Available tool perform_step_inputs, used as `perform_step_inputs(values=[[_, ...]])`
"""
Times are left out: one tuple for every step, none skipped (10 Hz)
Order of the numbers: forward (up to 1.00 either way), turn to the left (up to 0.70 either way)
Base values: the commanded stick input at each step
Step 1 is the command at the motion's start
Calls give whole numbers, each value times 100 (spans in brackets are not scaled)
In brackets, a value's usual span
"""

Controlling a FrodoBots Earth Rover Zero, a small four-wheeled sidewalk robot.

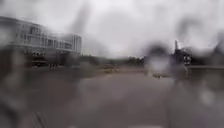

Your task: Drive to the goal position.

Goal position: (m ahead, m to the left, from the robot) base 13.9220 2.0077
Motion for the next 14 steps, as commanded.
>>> perform_step_inputs(values=[[100,37],[100,24],[100,14],[100,4],[100,3],[100,3],[100,3],[100,3],[100,3],[100,3],[100,3],[100,3],[100,3],[100,3]])
